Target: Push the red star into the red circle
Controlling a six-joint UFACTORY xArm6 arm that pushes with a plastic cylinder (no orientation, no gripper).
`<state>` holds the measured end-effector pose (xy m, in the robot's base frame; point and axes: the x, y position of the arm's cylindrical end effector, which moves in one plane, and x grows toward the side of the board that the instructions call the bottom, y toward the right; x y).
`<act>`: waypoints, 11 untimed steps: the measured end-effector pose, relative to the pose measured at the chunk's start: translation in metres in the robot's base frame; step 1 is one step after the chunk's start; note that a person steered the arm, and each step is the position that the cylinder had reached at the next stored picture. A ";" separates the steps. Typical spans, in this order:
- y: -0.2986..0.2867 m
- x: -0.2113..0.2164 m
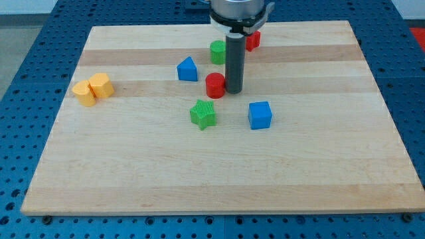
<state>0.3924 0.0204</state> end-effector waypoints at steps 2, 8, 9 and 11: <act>0.071 -0.021; 0.043 -0.142; 0.042 -0.118; 0.041 -0.079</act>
<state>0.3132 0.0619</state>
